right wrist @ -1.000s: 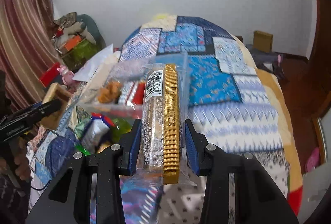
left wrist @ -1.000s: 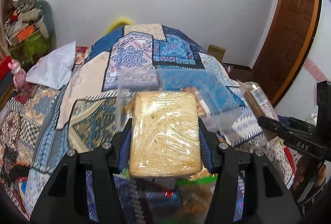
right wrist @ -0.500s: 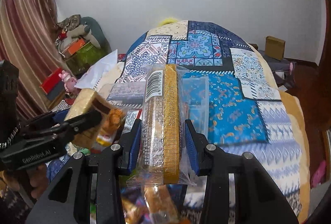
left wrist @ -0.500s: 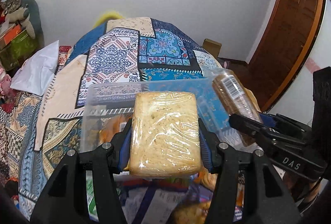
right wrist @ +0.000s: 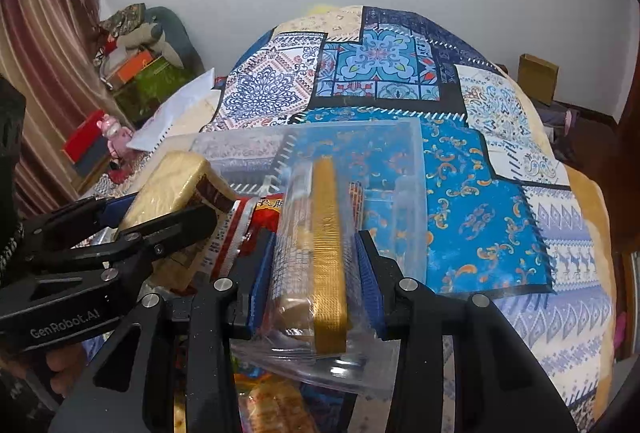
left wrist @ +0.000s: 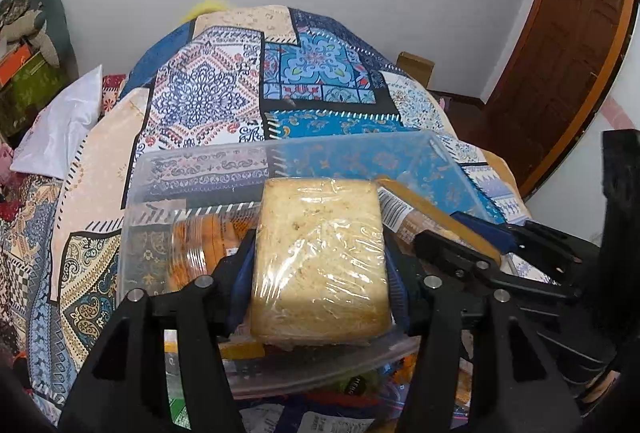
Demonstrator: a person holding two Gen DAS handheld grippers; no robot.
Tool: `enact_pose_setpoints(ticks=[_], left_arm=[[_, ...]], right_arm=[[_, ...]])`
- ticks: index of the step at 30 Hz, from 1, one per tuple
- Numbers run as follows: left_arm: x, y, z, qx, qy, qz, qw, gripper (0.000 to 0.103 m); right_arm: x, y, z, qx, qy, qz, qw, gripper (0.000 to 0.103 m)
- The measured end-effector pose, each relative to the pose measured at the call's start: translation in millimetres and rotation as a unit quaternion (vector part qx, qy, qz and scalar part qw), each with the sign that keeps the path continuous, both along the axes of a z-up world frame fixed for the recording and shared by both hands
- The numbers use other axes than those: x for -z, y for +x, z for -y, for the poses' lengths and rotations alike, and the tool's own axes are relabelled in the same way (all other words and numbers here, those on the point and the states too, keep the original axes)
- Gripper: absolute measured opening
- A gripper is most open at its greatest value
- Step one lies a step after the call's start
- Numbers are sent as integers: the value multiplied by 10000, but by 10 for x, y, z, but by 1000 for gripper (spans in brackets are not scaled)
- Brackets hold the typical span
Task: Organize snacks
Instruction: 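Lower the sponge cake into the box with the left tool while the right tool drops the wafer stick in, then grasp the blue-and-white bag with the left tool while the right tool grasps a bread roll pack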
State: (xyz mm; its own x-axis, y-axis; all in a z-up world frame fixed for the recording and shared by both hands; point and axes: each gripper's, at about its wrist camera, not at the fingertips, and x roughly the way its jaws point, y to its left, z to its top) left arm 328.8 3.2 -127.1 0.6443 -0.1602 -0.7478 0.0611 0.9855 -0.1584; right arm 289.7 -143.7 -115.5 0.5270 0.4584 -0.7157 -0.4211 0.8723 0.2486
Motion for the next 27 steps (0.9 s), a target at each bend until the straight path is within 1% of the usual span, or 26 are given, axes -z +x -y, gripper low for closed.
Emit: enact_pose_setpoints(ticks=[5, 12, 15, 20, 24, 27], left_arm=[[-115, -57, 17, 11, 79, 206, 9998, 58], [-374, -301, -109, -48, 7, 371, 9993, 60], [-426, -460, -212, -115, 41, 389, 9992, 66], [-379, -757, -399, -226, 153, 257, 9993, 67], [-271, -973, -527, -297, 263, 88, 9992, 67], [-159, -1112, -592, -292, 266, -64, 9992, 67]], right_arm=[[-108, -57, 55, 3, 46, 70, 10000, 37], [-284, -270, 150, -107, 29, 190, 9998, 37], [-340, -431, 209, -156, -21, 247, 9996, 37], [-329, -627, 266, -248, -124, 245, 9993, 39], [-236, -793, 271, -363, -216, 116, 9990, 40], [-139, -896, 268, -416, -274, -1, 9988, 40]])
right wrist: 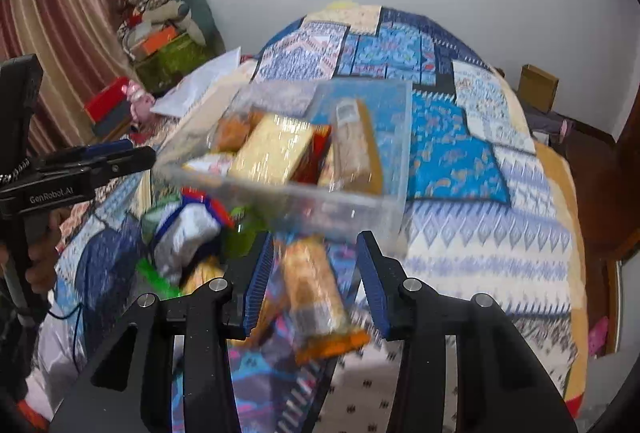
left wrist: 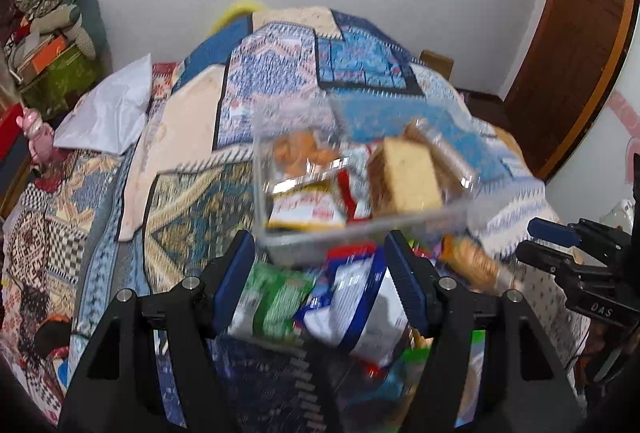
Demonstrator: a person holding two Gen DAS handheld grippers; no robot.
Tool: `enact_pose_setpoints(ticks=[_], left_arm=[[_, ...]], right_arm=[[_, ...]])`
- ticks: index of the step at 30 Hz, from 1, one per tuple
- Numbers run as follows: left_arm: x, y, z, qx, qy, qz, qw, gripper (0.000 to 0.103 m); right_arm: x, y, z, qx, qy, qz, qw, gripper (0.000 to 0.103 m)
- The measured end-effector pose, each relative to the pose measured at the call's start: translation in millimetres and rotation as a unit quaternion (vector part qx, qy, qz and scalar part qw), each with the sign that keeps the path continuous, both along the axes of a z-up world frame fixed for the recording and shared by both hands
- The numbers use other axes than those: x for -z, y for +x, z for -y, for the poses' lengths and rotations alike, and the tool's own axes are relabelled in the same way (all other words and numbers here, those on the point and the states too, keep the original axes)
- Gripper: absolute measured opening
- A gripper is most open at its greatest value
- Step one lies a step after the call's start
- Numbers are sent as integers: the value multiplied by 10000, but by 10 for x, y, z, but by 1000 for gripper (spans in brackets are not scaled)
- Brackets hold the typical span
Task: Organize snacks
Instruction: 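Grasp the blue-and-white bag with the left tool while the right tool grasps a bread roll pack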
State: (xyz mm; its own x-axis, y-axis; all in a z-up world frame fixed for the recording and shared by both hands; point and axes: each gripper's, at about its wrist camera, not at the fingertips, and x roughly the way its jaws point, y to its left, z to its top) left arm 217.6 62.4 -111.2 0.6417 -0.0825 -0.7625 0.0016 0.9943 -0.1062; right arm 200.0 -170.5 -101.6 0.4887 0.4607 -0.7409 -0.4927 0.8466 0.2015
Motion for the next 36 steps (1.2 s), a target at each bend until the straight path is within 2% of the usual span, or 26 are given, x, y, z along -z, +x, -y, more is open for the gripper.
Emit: enact_pose_setpoints(ticks=[10, 13, 16, 19, 22, 27, 29, 31, 36], left_arm=[[370, -73, 198, 262, -159, -424, 9986, 67], [429, -54, 302, 407, -163, -459, 9980, 68], [463, -36, 334, 435, -192, -462, 9978, 75], [514, 2, 344, 443, -309, -556, 9970, 75], [587, 2, 411, 559, -268, -659, 9959, 75], [635, 24, 407, 471, -299, -617, 9965, 75], [651, 46, 375, 407, -377, -609, 9966, 73], [664, 57, 366, 408, -453, -581, 9964, 63], [661, 26, 420, 397, -299, -439, 9978, 58]], right_arm=[[424, 4, -36, -4, -201, -506, 9985, 40], [477, 21, -73, -46, -242, -546, 9982, 40], [518, 51, -94, -89, -240, -578, 9980, 40], [536, 55, -107, -137, -223, -610, 9978, 42], [532, 32, -128, -243, -274, -617, 9974, 43], [551, 9, -125, -349, -322, -655, 9967, 43], [553, 7, -137, -437, -333, -709, 9960, 43], [556, -6, -140, -447, -350, -687, 9960, 43], [600, -15, -197, -430, -497, -601, 9960, 42]])
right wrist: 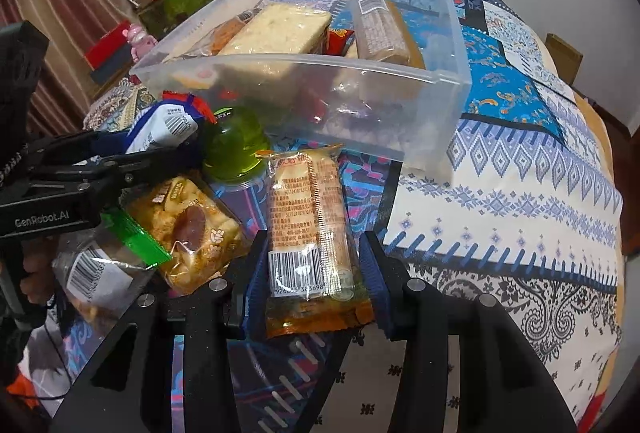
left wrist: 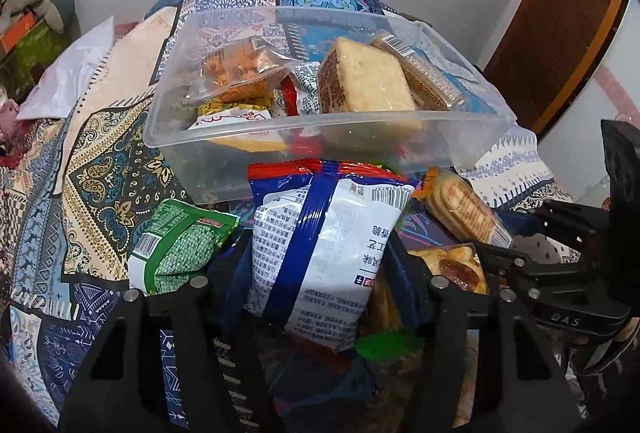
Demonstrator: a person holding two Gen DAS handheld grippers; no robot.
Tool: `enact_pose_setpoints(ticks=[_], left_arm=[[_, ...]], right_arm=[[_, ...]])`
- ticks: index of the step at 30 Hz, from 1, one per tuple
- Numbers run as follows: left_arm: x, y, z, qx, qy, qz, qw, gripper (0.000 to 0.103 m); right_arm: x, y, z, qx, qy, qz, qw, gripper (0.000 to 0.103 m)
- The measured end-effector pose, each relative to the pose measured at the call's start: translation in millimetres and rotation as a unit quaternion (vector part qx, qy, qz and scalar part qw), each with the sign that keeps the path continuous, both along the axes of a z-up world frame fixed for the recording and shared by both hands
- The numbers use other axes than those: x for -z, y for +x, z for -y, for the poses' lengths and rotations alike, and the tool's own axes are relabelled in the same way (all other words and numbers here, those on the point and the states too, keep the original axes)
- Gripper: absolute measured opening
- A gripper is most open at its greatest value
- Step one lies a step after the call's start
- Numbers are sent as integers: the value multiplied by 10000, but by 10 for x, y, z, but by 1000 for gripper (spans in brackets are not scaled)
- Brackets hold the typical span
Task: Organize snacks
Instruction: 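Grasp the blue-and-white bag with the left tool while the right tool grasps a bread roll pack, then lower the blue-and-white bag into the box with the left tool while the right tool drops the bread pack in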
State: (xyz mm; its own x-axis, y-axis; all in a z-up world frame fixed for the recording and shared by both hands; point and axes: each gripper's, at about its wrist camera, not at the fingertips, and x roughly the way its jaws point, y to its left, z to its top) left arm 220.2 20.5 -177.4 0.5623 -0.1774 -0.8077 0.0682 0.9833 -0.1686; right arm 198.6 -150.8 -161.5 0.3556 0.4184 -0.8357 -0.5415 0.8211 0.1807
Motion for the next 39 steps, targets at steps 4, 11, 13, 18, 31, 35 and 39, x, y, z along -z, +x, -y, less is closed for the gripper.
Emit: enact_pose_setpoints(ticks=[4, 11, 13, 18, 31, 35, 39], left_arm=[[-61, -79, -20, 15, -17, 51, 10000, 53], [-295, -282, -131, -110, -36, 309, 9995, 52], [-374, -327, -172, -175, -78, 396, 9990, 52], [-621, -374, -242, -273, -114, 693, 9972, 52], [-947, 132, -289, -441, -18, 1201, 9918, 52], [-890, 378, -312, -481, -73, 1148, 9922, 52], [-781, 611, -314, -466, -88, 1077, 9930, 52]], right_arm=[[-26, 8, -10, 109, -4, 64, 9999, 34], [-238, -124, 147, 222, 249, 242, 9992, 33], [-336, -170, 189, 251, 319, 338, 9986, 33], [-618, -245, 250, 328, 556, 637, 9959, 33], [-914, 174, 88, 584, 1037, 1021, 9876, 33], [-851, 382, -10, 644, 1022, 994, 9877, 33], [-754, 575, -86, 705, 1007, 900, 9883, 33]])
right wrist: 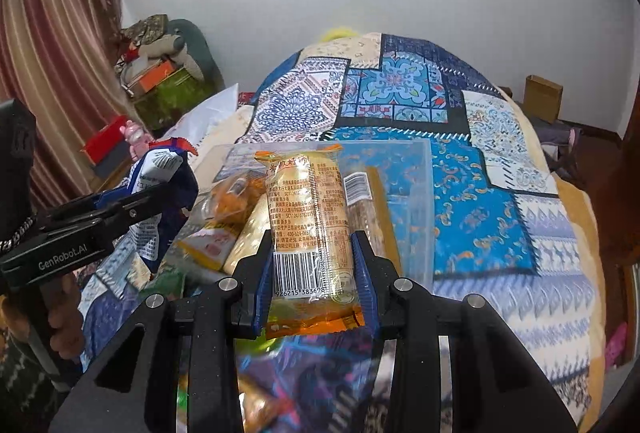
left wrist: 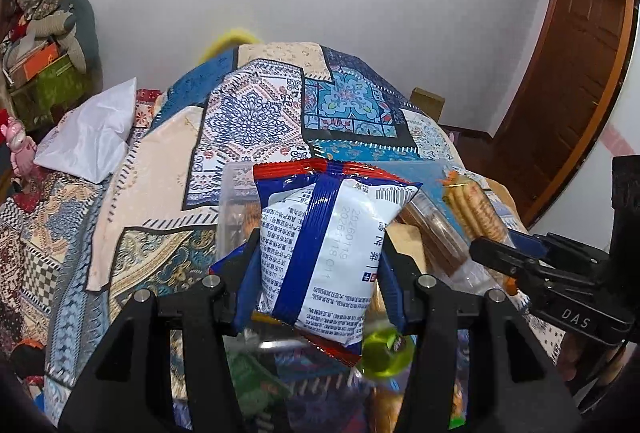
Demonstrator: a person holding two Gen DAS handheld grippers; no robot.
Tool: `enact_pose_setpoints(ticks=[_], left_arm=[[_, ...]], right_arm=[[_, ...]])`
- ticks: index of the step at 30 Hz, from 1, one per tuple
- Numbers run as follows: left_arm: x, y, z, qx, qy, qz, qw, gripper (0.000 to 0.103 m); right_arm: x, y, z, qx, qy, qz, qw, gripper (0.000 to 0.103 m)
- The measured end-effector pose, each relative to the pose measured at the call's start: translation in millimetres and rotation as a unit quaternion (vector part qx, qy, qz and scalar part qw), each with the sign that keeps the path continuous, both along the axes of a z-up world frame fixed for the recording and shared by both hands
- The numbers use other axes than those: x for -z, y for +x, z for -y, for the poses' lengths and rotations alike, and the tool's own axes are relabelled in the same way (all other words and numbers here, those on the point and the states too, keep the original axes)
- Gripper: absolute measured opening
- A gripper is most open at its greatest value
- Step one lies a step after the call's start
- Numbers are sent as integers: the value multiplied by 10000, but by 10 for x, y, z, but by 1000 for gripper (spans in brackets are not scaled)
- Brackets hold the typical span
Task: Organize snacks
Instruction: 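Lower the blue-and-white bag into the box with the left tool while the right tool drops the bread pack in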
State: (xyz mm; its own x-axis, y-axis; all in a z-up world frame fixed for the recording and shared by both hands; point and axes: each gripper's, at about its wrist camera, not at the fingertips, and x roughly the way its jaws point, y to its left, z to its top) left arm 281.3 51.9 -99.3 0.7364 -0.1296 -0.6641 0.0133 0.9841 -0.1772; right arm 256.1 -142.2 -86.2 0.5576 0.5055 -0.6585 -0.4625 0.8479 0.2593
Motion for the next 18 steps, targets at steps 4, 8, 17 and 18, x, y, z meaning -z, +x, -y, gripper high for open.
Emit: enact_pose_setpoints(ticks=[4, 8, 17, 18], left_arm=[[122, 121, 16, -11, -4, -69, 10000, 52], [185, 180, 38, -47, 138, -2, 9999, 52], [172, 148, 36, -68, 159, -106, 9998, 61], [146, 117, 23, -88, 136, -79, 9998, 63]], right_arm=[[89, 120, -55, 15, 8, -101, 9999, 33], [155, 160, -86, 5, -23, -155, 9999, 33], [189, 148, -88, 72, -247, -280, 9993, 40], [181, 139, -72, 82, -245, -287, 9993, 46]])
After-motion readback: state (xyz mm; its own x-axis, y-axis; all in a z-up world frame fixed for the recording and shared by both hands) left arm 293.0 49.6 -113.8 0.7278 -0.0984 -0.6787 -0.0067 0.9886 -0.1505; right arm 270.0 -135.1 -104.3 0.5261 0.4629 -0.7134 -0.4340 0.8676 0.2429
